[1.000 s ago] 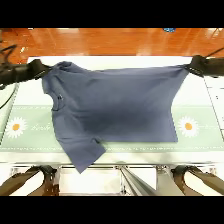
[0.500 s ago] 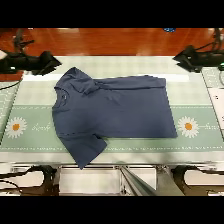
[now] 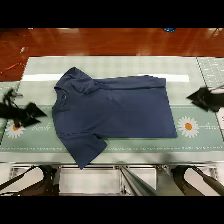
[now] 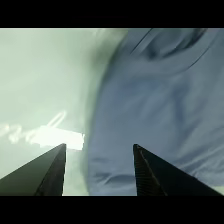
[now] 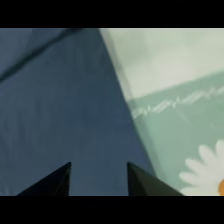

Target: Fold the shirts.

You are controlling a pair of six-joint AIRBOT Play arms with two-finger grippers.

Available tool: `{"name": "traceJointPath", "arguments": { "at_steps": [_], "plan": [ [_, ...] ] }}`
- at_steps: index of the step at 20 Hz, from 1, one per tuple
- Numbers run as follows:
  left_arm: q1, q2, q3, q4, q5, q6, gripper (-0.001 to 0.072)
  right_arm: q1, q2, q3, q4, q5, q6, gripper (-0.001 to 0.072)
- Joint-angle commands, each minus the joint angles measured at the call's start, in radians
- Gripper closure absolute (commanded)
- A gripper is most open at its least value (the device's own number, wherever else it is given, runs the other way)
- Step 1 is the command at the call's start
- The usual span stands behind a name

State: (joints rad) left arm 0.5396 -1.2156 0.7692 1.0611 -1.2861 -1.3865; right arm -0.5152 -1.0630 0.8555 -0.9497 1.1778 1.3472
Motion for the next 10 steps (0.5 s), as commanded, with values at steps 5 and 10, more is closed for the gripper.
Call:
{"name": "traceJointPath", "arguments": {
  "at_steps": [5,10],
  "plan": [
    [0.060,0.036,-0.309,-0.197,0.004,0.141,0.0200,-0.011,0.194,-0.305,0.110,0.004,-0.112,0.0300],
    [-0.026,0.019,-0.369,-0.218,0.101,0.140,0.0202,-0.011,0.194,-0.305,0.131,-0.006,-0.111,0.0300]
  ]
}}
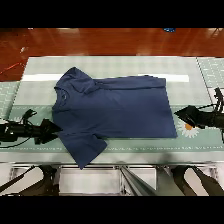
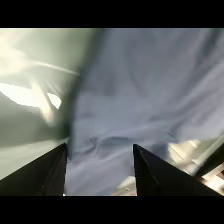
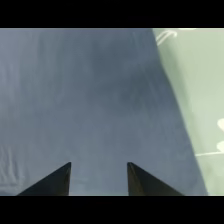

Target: Fold the shirts.

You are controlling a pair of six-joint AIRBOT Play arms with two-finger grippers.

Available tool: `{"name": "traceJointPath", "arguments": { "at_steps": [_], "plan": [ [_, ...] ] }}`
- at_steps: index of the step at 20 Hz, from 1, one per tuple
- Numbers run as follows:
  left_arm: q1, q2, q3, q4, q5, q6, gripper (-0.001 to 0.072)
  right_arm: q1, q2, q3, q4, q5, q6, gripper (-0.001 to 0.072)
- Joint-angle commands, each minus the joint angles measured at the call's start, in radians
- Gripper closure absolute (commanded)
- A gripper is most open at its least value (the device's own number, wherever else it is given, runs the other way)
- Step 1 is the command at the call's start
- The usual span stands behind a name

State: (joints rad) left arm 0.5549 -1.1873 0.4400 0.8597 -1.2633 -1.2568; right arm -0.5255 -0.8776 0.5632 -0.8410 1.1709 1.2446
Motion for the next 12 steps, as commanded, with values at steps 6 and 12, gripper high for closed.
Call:
{"name": "traceJointPath", "arguments": {
  "at_steps": [6,12],
  "plan": [
    [-0.163,-0.010,-0.015,-0.030,0.148,-0.007,0.0681,-0.167,0.008,-0.009,-0.201,0.005,0.122,0.0300],
    [-0.163,-0.009,-0.015,-0.030,0.153,-0.012,0.0681,-0.258,0.008,-0.161,-0.311,0.063,0.197,0.0300]
  ]
}}
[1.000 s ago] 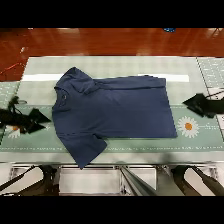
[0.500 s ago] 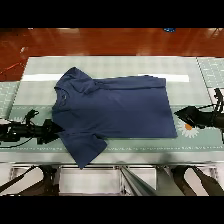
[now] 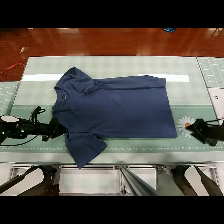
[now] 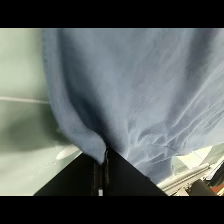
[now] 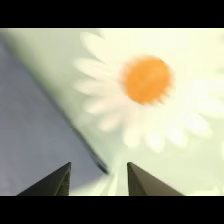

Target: Fold the shirts.

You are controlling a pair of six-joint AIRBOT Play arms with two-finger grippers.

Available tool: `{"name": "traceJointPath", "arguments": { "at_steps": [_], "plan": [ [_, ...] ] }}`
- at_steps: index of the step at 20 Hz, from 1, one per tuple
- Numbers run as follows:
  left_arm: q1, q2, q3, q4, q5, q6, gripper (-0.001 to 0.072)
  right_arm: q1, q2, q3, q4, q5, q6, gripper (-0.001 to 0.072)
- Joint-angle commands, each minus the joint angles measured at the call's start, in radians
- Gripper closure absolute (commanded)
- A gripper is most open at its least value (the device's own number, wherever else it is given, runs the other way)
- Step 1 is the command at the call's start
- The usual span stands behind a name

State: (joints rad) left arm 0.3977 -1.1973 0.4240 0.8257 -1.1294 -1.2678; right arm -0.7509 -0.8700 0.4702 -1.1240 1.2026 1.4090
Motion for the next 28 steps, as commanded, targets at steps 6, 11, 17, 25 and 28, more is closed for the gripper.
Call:
{"name": "traceJointPath", "arguments": {
  "at_steps": [6,11,17,25,28],
  "plan": [
    [-0.005,0.001,0.001,0.004,0.020,0.000,0.0681,0.013,-0.015,-0.119,0.087,0.035,-0.008,0.0300],
    [-0.006,0.001,0.001,0.004,0.020,0.000,0.0681,0.013,-0.146,-0.119,0.217,-0.035,-0.082,0.0300],
    [-0.005,0.001,0.002,0.003,0.023,0.000,0.0681,0.191,-0.282,-0.070,0.342,-0.156,-0.134,0.0469],
    [-0.005,0.120,0.405,-0.313,-0.110,0.033,0.0681,0.293,-0.157,0.485,0.381,0.032,-0.187,0.0685],
    [-0.005,0.217,0.724,-0.463,-0.090,0.063,0.0682,0.293,-0.078,0.834,0.386,0.026,-0.154,0.0685]
  ]
}}
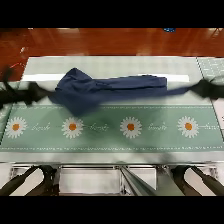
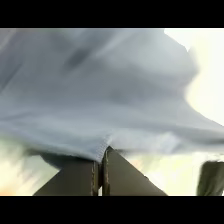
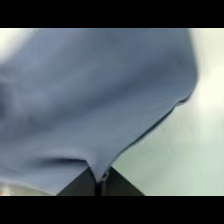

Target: Fold the shirts.

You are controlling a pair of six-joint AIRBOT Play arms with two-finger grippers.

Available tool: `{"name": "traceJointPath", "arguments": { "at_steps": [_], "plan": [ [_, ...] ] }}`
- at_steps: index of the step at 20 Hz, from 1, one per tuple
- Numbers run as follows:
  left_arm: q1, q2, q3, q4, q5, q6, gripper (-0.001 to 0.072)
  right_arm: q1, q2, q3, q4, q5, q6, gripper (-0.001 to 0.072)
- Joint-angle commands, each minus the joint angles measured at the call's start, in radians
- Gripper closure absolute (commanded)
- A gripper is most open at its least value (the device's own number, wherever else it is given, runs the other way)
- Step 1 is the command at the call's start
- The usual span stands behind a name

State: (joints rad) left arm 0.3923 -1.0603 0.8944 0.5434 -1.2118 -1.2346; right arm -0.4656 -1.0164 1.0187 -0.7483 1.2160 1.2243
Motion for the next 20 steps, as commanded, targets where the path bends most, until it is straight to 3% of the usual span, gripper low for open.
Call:
{"name": "traceJointPath", "arguments": {
  "at_steps": [1,6,8,12,16,20],
  "plan": [
    [0.000,0.111,0.367,-0.176,0.020,0.031,0.0681,0.007,0.092,0.385,0.011,0.010,0.038,0.0685],
    [0.000,0.266,0.753,-0.024,0.122,0.025,0.0682,0.007,0.241,0.676,-0.034,-0.014,0.063,0.0685],
    [0.000,0.344,0.821,0.097,0.137,-0.035,0.0682,0.007,0.322,0.689,-0.093,-0.018,0.095,0.0685],
    [0.000,0.526,0.831,0.352,0.115,-0.073,0.0682,0.007,0.471,0.689,-0.249,0.028,0.150,0.0685],
    [-0.005,0.642,0.829,0.620,0.108,-0.193,0.0682,0.007,0.557,0.689,-0.424,0.150,0.240,0.0685],
    [-0.059,0.631,0.753,0.641,0.048,-0.264,0.0681,0.007,0.560,0.636,-0.455,0.188,0.280,0.0685]
  ]
}}
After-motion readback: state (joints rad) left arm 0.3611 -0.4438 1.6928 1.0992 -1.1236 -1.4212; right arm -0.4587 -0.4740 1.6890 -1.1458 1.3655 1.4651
